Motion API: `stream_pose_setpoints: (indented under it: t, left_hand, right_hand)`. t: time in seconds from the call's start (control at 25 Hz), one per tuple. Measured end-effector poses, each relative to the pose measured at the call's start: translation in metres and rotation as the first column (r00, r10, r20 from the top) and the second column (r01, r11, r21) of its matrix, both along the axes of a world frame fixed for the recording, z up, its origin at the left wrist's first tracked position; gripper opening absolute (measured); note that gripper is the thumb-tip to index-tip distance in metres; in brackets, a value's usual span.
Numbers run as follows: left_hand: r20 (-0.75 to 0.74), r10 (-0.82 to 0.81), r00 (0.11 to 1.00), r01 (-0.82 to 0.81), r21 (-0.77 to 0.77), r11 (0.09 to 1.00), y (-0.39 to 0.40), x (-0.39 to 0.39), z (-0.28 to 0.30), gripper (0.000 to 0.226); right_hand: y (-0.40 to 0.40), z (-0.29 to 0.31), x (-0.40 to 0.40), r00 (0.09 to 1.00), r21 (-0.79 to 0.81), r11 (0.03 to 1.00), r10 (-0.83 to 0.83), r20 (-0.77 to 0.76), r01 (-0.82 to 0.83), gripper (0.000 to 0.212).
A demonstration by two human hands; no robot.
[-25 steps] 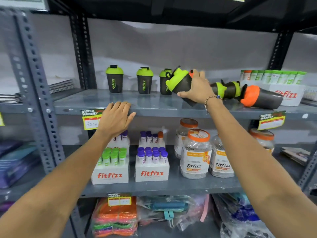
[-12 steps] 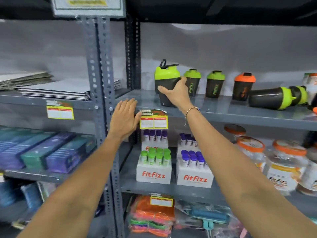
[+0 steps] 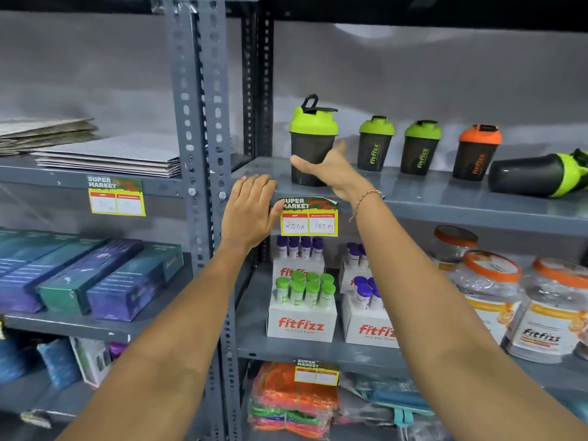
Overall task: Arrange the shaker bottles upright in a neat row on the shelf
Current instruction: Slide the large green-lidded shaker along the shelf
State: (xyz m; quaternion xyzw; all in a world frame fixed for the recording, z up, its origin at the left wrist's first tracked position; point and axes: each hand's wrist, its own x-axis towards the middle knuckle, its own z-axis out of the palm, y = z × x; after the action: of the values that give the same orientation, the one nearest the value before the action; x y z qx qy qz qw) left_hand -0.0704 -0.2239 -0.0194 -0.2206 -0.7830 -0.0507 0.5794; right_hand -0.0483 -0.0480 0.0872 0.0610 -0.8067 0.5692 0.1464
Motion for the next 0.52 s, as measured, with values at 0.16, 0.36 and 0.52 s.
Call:
stream_pose_setpoints:
  t: [0.16,0.36,0.52]
  left_hand:
    - [-0.042,0.002,0.999,-0.001,0.011,1.000,0.000,-0.003,-0.002,0.045]
    - [-0.052,0.010,0.999,-0.009,0.019,1.000,-0.001,-0.004,-0.002,0.044]
    - [-0.056,-0.002,0.998,0.004,0.030,1.000,0.001,-0.004,-0.003,0.044]
  right_hand:
    - [0.018,-0.001,-0.004,0.995,-0.126,0.990,0.078,0.064,-0.069,0.095]
    - [0.004,-0.001,-0.006,0.999,0.135,0.990,-0.034,0.006,0.033,0.109]
    - [0.007,0.003,-0.007,0.996,0.144,0.989,0.009,0.093,-0.022,0.109]
